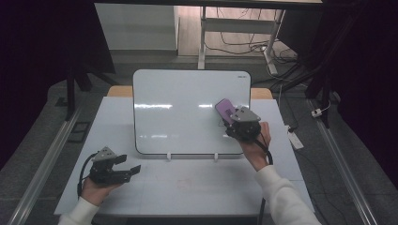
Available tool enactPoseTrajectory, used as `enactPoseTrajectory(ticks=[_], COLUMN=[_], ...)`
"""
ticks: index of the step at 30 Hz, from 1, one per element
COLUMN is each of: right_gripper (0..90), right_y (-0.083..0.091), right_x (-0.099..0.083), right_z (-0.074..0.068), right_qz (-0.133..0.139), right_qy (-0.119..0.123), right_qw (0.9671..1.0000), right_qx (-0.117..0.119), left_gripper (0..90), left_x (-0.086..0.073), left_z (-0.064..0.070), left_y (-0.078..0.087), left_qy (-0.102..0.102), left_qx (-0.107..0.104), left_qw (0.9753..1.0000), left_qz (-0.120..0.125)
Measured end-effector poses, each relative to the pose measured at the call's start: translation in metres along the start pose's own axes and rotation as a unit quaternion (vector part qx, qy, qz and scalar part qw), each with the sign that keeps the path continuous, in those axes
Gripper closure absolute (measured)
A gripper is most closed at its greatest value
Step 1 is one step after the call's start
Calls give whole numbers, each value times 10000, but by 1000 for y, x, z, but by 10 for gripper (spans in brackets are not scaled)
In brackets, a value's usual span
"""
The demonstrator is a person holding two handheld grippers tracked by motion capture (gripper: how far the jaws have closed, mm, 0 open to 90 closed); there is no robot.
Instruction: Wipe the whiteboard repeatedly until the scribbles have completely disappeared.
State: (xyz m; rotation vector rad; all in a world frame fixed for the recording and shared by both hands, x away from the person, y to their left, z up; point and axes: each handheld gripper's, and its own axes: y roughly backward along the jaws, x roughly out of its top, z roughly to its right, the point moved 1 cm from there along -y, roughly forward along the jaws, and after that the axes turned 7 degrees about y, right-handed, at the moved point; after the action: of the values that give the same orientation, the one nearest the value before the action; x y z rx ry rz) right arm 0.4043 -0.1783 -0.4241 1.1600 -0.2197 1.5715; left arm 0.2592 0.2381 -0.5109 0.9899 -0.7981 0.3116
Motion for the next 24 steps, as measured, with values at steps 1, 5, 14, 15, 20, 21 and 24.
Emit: enactPoseTrajectory(ticks=[1,5,14,15,20,21,24], right_gripper=[409,410,410,410,410,410,410], right_y=[-1,-2,0,1,3,3,3], right_x=[2,4,-13,-15,-20,-20,-17], right_z=[4,14,-49,-56,-57,-53,-36], right_qz=[26,79,28,11,15,15,72], right_qy=[-22,-196,441,533,438,382,158], right_qw=[10000,9997,9979,9972,9965,9970,9986], right_qx=[-61,-121,470,529,707,671,505], left_gripper=[236,236,236,236,236,236,236], left_x=[0,0,0,0,0,0,0], left_z=[0,-1,0,0,1,1,0], left_y=[0,1,0,0,0,0,0], left_qy=[-3,23,-3,-3,-24,-21,4], left_qx=[-1,3,4,2,-5,2,-3], left_qw=[10000,10000,10000,10000,10000,10000,10000], left_qz=[3,14,6,4,-2,1,3])
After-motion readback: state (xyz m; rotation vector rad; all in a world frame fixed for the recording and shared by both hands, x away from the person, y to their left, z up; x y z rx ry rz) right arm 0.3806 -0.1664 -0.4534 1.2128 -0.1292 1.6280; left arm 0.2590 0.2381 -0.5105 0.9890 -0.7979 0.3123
